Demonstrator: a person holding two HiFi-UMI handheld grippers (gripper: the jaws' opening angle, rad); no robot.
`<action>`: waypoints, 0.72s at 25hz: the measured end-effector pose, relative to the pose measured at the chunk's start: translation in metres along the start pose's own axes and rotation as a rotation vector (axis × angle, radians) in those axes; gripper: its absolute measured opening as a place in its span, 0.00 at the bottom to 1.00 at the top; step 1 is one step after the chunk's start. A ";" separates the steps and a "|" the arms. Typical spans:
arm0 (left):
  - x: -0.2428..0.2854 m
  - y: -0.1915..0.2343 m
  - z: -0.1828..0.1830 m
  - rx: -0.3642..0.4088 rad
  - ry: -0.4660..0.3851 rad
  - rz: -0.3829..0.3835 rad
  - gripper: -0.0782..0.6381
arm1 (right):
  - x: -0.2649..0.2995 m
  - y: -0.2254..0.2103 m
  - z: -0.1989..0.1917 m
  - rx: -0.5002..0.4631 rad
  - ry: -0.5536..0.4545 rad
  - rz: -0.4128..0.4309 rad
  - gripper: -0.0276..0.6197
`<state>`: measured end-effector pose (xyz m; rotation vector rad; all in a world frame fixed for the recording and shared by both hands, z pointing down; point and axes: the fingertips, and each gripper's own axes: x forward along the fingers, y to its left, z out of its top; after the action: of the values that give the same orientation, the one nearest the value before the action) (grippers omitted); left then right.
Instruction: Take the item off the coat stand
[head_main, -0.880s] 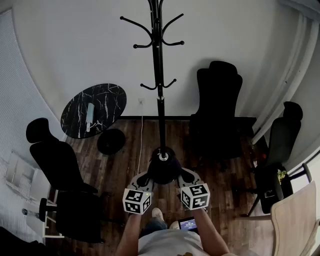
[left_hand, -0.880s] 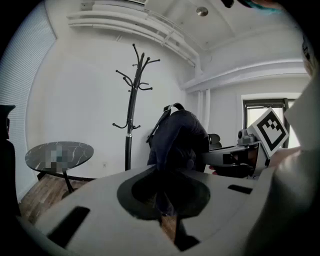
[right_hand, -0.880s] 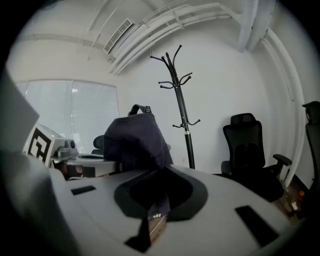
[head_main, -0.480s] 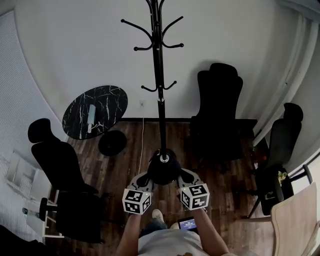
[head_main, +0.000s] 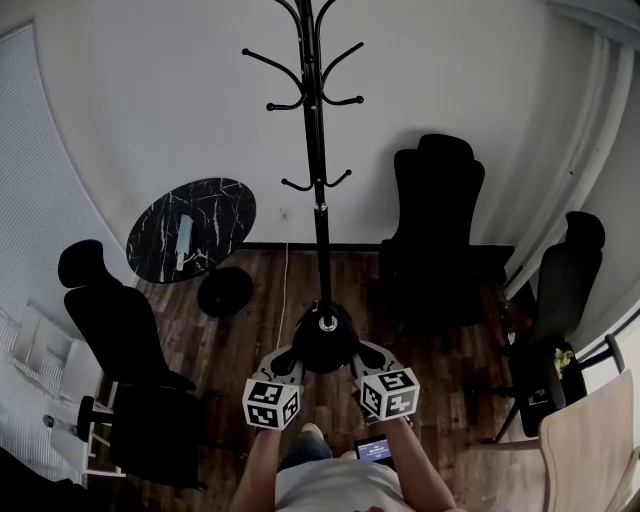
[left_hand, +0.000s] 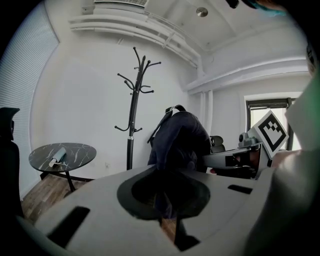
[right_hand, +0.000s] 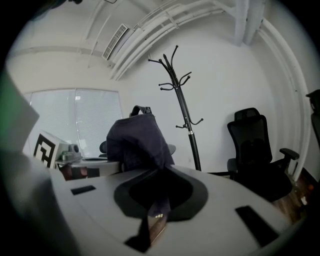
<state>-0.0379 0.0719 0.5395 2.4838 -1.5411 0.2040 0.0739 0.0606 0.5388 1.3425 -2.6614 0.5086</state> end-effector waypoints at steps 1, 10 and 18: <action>0.002 -0.002 0.001 -0.009 -0.006 -0.008 0.15 | 0.000 -0.003 0.000 0.006 -0.003 -0.006 0.08; 0.035 0.003 -0.001 -0.027 0.009 -0.029 0.15 | 0.022 -0.032 -0.004 0.054 0.023 -0.029 0.08; 0.081 0.048 0.012 -0.052 -0.006 -0.041 0.15 | 0.082 -0.050 0.014 0.054 0.040 -0.027 0.08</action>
<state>-0.0450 -0.0216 0.5511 2.4752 -1.4773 0.1482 0.0650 -0.0343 0.5589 1.3656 -2.6124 0.6020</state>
